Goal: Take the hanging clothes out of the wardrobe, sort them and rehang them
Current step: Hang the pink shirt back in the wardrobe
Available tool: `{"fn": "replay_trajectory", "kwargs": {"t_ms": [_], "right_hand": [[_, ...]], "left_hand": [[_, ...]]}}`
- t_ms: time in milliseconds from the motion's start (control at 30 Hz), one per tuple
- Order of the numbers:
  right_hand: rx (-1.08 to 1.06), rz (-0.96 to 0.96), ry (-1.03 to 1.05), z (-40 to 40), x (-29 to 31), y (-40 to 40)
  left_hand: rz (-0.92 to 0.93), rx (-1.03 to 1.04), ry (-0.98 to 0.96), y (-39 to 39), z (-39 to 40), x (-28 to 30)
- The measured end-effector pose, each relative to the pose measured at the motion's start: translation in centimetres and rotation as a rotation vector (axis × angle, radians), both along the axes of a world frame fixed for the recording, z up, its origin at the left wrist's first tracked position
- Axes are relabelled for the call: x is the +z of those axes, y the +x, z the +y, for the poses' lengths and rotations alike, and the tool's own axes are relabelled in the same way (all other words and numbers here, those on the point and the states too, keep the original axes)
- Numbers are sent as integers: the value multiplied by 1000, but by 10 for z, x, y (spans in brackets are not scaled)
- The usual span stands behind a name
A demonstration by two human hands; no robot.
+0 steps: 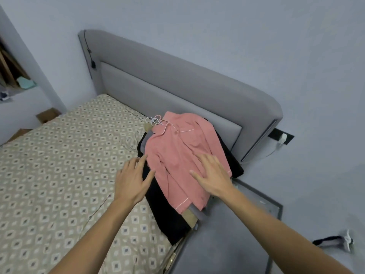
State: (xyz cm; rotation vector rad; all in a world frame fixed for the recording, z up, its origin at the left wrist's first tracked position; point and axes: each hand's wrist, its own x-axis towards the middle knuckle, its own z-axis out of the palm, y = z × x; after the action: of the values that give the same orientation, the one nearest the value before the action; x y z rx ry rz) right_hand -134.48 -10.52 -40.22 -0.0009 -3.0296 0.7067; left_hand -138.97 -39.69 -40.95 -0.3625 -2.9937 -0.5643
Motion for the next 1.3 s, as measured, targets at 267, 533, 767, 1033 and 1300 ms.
{"fn": "replay_trajectory", "kwargs": {"t_ms": [267,533,767,1033,1300], "right_hand": [[101,11,28,31,-13,-144],[164,-26,-43,98,-64,-346],[278,-129,17,149,-155,-521],[333,-256,156,150,-223,-596],[368,-313,162,144,-236,-617]], "left_hand": [[-37,70,25,-107,24,-16],[-253,128,-149,-237,88,-82],[-433,311,-139,-357,135,-153],[-585,467,-115,-427,148,-225],[-705,526,-41,-424,149,-250]]}}
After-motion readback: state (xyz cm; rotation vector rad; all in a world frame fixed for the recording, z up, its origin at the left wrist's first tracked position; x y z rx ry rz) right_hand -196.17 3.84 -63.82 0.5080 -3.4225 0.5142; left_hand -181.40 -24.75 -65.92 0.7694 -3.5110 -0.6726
